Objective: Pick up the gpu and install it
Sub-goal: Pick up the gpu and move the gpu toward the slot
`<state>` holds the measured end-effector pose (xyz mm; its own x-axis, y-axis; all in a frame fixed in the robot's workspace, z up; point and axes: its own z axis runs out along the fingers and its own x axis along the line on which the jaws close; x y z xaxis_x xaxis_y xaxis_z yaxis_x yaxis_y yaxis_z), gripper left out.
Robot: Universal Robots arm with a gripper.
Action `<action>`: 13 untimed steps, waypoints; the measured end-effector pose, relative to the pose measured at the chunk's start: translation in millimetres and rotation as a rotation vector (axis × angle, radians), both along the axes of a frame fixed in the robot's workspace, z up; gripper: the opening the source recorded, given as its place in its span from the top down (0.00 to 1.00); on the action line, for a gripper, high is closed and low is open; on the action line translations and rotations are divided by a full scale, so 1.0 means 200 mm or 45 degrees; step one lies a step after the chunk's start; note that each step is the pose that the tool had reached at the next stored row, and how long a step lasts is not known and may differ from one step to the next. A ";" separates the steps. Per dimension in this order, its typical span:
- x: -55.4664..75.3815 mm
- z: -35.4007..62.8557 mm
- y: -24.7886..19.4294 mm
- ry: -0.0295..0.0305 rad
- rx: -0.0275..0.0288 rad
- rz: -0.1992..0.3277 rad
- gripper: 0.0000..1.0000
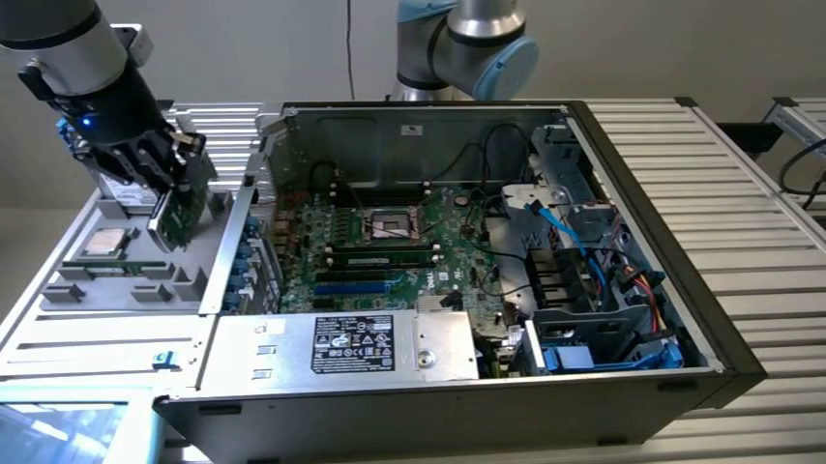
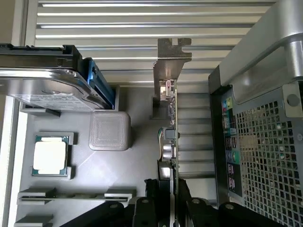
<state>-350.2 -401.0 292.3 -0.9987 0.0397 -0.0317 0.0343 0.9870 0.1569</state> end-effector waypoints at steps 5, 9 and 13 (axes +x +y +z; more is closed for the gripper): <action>0.00 0.114 -0.002 0.0000 0.0000 0.000 0.72; 0.00 0.205 -0.002 0.0001 -0.0001 -0.001 0.72; 0.00 0.296 -0.003 0.0000 0.0000 -0.001 0.72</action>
